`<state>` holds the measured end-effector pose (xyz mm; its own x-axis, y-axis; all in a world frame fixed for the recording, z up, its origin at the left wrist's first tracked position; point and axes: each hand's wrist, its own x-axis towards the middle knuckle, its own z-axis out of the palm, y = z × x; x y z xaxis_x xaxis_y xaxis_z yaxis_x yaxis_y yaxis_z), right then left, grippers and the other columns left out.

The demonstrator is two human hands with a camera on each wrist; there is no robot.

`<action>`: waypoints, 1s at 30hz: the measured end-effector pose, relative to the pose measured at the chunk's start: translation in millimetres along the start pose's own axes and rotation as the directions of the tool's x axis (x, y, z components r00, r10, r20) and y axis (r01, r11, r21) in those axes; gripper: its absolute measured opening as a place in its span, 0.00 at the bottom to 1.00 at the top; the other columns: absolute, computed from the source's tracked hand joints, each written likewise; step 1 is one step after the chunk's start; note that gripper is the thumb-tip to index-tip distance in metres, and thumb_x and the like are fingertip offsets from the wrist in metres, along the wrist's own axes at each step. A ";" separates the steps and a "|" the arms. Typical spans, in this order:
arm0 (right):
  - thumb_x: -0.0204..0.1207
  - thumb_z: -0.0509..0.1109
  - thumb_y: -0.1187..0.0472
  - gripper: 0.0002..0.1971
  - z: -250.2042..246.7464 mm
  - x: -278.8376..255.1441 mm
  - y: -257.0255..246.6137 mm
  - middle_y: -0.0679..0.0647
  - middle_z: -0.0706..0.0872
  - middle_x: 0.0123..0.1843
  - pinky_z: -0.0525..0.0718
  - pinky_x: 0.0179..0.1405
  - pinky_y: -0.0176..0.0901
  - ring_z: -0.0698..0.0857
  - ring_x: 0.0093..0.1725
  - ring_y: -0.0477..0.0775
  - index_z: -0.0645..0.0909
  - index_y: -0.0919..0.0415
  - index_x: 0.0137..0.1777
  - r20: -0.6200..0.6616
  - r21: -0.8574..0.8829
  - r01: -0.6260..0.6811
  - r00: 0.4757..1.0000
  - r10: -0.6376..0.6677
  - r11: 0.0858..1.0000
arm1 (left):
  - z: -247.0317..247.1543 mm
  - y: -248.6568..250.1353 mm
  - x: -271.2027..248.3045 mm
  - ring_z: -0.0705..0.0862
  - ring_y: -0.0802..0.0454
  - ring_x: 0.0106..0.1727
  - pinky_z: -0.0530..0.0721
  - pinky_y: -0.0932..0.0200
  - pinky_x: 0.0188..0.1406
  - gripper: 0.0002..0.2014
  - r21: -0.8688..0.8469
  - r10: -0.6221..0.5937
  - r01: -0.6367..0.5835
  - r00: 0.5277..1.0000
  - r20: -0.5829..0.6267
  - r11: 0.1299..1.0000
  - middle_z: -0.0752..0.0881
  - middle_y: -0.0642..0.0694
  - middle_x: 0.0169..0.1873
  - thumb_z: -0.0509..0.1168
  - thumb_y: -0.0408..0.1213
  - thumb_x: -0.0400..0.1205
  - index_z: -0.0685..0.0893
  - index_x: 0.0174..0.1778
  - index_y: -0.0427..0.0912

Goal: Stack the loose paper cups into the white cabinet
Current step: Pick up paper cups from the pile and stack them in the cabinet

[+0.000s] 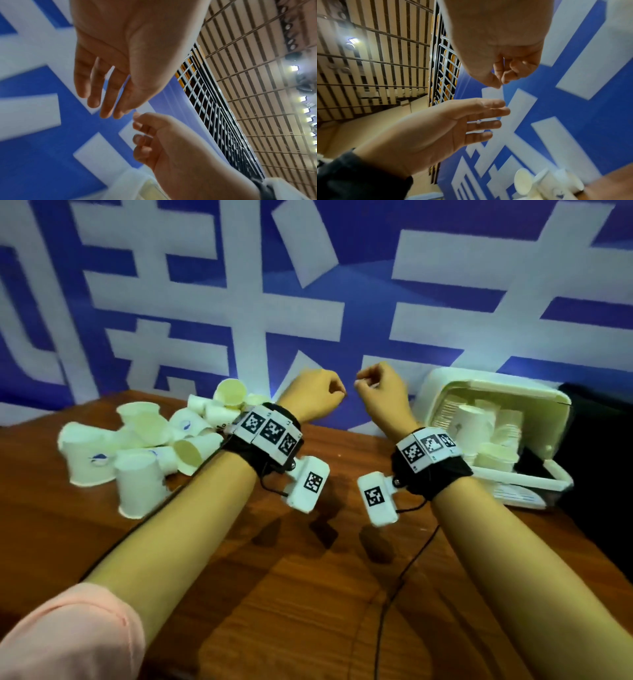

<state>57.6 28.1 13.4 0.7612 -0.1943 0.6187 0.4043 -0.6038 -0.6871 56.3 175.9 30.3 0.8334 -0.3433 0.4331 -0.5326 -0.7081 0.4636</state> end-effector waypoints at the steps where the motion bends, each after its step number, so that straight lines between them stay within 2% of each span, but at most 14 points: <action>1: 0.77 0.67 0.67 0.05 15.5 -2.5 -9.8 0.51 0.82 0.46 0.74 0.40 0.31 0.79 0.43 0.47 0.79 0.60 0.51 0.046 0.013 0.011 0.999 -0.012 1.000 | -14.4 -11.4 -7.6 0.83 0.48 0.60 0.80 0.55 0.60 0.11 0.037 -0.030 0.031 0.999 -0.018 0.999 0.88 0.47 0.56 0.61 0.39 0.82 0.87 0.55 0.46; 4: 0.78 0.67 0.64 0.08 59.6 -12.9 -37.5 0.52 0.83 0.49 0.77 0.46 0.37 0.80 0.45 0.48 0.80 0.63 0.55 0.186 0.013 0.042 0.982 -0.044 0.999 | -53.8 -46.3 -29.7 0.81 0.49 0.63 0.75 0.59 0.58 0.13 0.073 -0.106 0.110 0.993 -0.054 0.991 0.86 0.47 0.60 0.62 0.39 0.83 0.85 0.61 0.43; 6: 0.79 0.68 0.63 0.09 86.9 -21.9 -53.9 0.53 0.83 0.51 0.81 0.47 0.42 0.81 0.45 0.51 0.80 0.63 0.57 0.291 0.046 0.042 0.955 -0.054 0.998 | -76.0 -67.3 -44.2 0.78 0.49 0.66 0.72 0.60 0.60 0.15 0.112 -0.157 0.163 0.986 -0.059 0.980 0.83 0.47 0.64 0.64 0.41 0.83 0.82 0.64 0.43; 9: 0.79 0.69 0.62 0.10 123.0 -34.7 -74.3 0.54 0.83 0.51 0.81 0.49 0.45 0.82 0.47 0.52 0.78 0.63 0.58 0.396 0.078 0.046 0.915 -0.073 0.996 | -101.7 -98.1 -63.2 0.76 0.46 0.69 0.73 0.52 0.68 0.18 0.146 -0.229 0.235 0.972 -0.056 0.961 0.81 0.44 0.67 0.67 0.45 0.81 0.80 0.66 0.44; 11: 0.78 0.70 0.63 0.08 143.4 -42.4 -82.9 0.54 0.83 0.49 0.80 0.49 0.45 0.82 0.46 0.52 0.76 0.59 0.55 0.459 0.091 0.052 0.884 -0.088 0.994 | -113.2 -117.9 -76.4 0.75 0.44 0.70 0.74 0.48 0.69 0.23 0.153 -0.295 0.297 0.955 -0.036 0.943 0.78 0.43 0.69 0.69 0.50 0.79 0.78 0.68 0.45; 14: 0.78 0.69 0.66 0.10 172.0 -58.1 -91.8 0.56 0.84 0.51 0.81 0.46 0.42 0.83 0.46 0.51 0.73 0.58 0.55 0.603 0.130 0.007 0.793 -0.085 0.991 | -126.0 -144.3 -97.9 0.76 0.44 0.68 0.76 0.48 0.68 0.32 0.130 -0.412 0.408 0.911 0.006 0.904 0.72 0.40 0.72 0.69 0.59 0.76 0.74 0.71 0.44; 17: 0.79 0.70 0.65 0.14 194.0 -74.2 -93.4 0.62 0.83 0.61 0.83 0.53 0.49 0.82 0.53 0.53 0.71 0.61 0.62 0.735 0.098 -0.022 0.676 -0.057 0.995 | -129.4 -164.4 -115.9 0.72 0.41 0.72 0.72 0.46 0.69 0.39 0.152 -0.515 0.503 0.855 0.054 0.851 0.66 0.38 0.75 0.67 0.64 0.74 0.69 0.75 0.43; 19: 0.79 0.70 0.64 0.19 202.8 -81.4 -93.2 0.64 0.82 0.64 0.84 0.57 0.52 0.82 0.53 0.54 0.70 0.65 0.67 0.774 0.059 -0.045 0.634 -0.017 0.997 | -127.3 -174.2 -124.8 0.69 0.38 0.75 0.71 0.43 0.71 0.44 0.179 -0.557 0.539 0.827 0.076 0.823 0.61 0.37 0.78 0.66 0.67 0.72 0.65 0.78 0.44; 22: 0.79 0.72 0.62 0.22 212.1 -88.7 -95.1 0.66 0.80 0.65 0.83 0.61 0.55 0.82 0.56 0.56 0.69 0.66 0.69 0.825 0.024 -0.095 0.565 0.034 0.995 | -121.2 -188.0 -136.0 0.66 0.35 0.78 0.71 0.40 0.72 0.46 0.220 -0.610 0.582 0.788 0.085 0.783 0.55 0.36 0.80 0.66 0.67 0.72 0.60 0.80 0.45; 24: 0.79 0.72 0.62 0.24 217.6 -90.4 -95.0 0.65 0.79 0.67 0.82 0.64 0.55 0.82 0.63 0.60 0.68 0.65 0.71 0.858 0.002 -0.134 0.509 0.067 0.991 | -118.9 -193.7 -143.0 0.64 0.35 0.78 0.69 0.39 0.73 0.47 0.245 -0.621 0.589 0.780 0.079 0.770 0.55 0.36 0.80 0.67 0.66 0.72 0.58 0.81 0.45; 26: 0.79 0.71 0.61 0.24 222.9 -92.7 -96.5 0.64 0.79 0.67 0.82 0.66 0.52 0.81 0.67 0.61 0.68 0.65 0.72 0.875 -0.017 -0.156 0.476 0.090 0.988 | -118.2 -198.8 -149.2 0.64 0.35 0.78 0.68 0.39 0.73 0.47 0.255 -0.616 0.580 0.782 0.092 0.774 0.57 0.36 0.78 0.68 0.65 0.72 0.58 0.81 0.44; 28: 0.79 0.71 0.62 0.21 226.6 -95.3 -98.1 0.63 0.80 0.64 0.82 0.63 0.50 0.82 0.65 0.61 0.70 0.66 0.69 0.889 -0.013 -0.155 0.450 0.082 0.988 | -117.1 -203.8 -153.5 0.64 0.37 0.77 0.68 0.40 0.73 0.47 0.269 -0.622 0.579 0.775 0.108 0.769 0.59 0.36 0.77 0.69 0.65 0.71 0.59 0.80 0.45; 30: 0.79 0.72 0.63 0.13 229.5 -99.4 -101.0 0.64 0.83 0.59 0.83 0.58 0.49 0.83 0.58 0.58 0.74 0.64 0.59 0.901 0.004 -0.149 0.430 0.061 0.989 | -115.8 -207.2 -156.9 0.66 0.38 0.76 0.70 0.41 0.72 0.46 0.286 -0.628 0.579 0.769 0.118 0.763 0.61 0.37 0.75 0.70 0.65 0.71 0.61 0.78 0.45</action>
<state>57.5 285.8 -66.1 0.8091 0.5755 -0.1191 0.2880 -0.5650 -0.7732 18.8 447.9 -44.2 0.9930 0.1075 -0.0493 0.1182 -0.9160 0.3835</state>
